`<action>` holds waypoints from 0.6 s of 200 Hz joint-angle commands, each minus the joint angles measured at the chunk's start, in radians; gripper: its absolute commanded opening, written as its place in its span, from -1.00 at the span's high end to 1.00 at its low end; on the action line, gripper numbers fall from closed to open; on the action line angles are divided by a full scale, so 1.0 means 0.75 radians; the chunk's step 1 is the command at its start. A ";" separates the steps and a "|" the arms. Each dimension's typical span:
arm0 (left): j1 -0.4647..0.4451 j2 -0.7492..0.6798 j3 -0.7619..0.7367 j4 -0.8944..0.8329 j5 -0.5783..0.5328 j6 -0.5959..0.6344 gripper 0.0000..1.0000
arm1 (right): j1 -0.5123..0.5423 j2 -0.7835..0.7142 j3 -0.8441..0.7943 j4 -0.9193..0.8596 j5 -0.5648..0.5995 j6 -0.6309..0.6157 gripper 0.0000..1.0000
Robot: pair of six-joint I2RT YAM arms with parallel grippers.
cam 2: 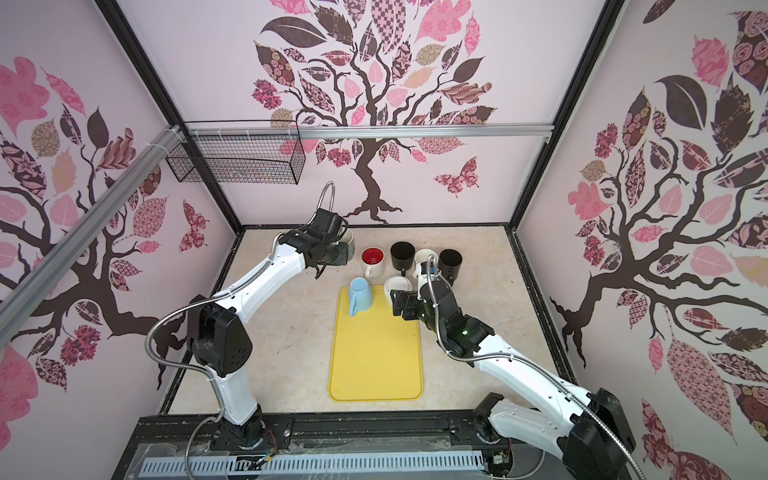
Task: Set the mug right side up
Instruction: 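Carry the grey mug farther from the robot with the left gripper while the right withdraws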
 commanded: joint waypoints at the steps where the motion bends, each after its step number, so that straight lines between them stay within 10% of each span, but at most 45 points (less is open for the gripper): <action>1: 0.034 0.046 0.145 0.025 0.024 0.007 1.00 | -0.015 -0.046 -0.003 0.016 0.014 -0.003 -0.80; 120: 0.071 0.291 0.289 -0.015 0.100 -0.045 1.00 | -0.048 -0.022 -0.009 0.020 -0.049 0.013 -0.81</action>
